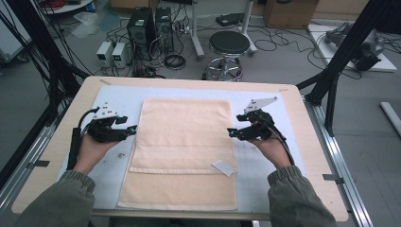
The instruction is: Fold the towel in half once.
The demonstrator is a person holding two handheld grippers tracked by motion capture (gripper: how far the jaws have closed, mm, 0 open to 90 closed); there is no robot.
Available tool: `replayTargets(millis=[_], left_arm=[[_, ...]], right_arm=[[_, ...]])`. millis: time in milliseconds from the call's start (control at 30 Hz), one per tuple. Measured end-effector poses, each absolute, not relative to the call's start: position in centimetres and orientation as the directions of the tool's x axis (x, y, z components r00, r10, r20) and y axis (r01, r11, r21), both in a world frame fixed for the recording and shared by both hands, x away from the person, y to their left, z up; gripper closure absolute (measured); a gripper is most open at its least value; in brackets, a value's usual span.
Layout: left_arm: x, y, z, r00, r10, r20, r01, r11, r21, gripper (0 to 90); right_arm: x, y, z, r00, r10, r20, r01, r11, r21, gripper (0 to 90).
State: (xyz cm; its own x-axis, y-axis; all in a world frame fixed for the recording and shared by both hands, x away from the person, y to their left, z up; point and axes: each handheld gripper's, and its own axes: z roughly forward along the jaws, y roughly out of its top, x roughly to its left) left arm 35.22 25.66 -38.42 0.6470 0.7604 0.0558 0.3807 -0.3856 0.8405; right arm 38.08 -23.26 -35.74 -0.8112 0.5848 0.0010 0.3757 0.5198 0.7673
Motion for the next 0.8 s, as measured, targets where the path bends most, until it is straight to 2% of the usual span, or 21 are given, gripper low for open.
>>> replayTargets(millis=[300, 367, 500, 633, 800], left_arm=[[31.1, 25.3, -39.8, 0.685, 0.728, 0.043, 0.346, -0.376, 0.859, 39.5], [30.4, 25.0, -40.1, 0.697, 0.716, 0.046, 0.340, -0.386, 0.857, 39.2], [29.3, 24.3, -40.6, 0.722, 0.690, 0.049, 0.335, -0.410, 0.849, 37.1], [28.8, 23.9, -41.3, 0.738, 0.672, 0.051, 0.336, -0.432, 0.837, 36.8], [28.8, 23.7, -42.3, 0.741, 0.670, 0.039, 0.362, -0.448, 0.818, 39.0]], right_arm=[[34.4, -23.6, -37.1, -0.826, 0.563, -0.041, 0.357, 0.577, 0.735, 27.1], [33.7, -23.5, -37.2, -0.830, 0.554, -0.057, 0.326, 0.567, 0.756, 27.7], [32.6, -23.4, -38.0, -0.837, 0.546, -0.047, 0.324, 0.562, 0.761, 28.0], [32.0, -23.2, -39.7, -0.845, 0.534, -0.026, 0.330, 0.559, 0.760, 31.1], [31.5, -22.4, -41.8, -0.868, 0.497, 0.006, 0.336, 0.577, 0.744, 40.4]])
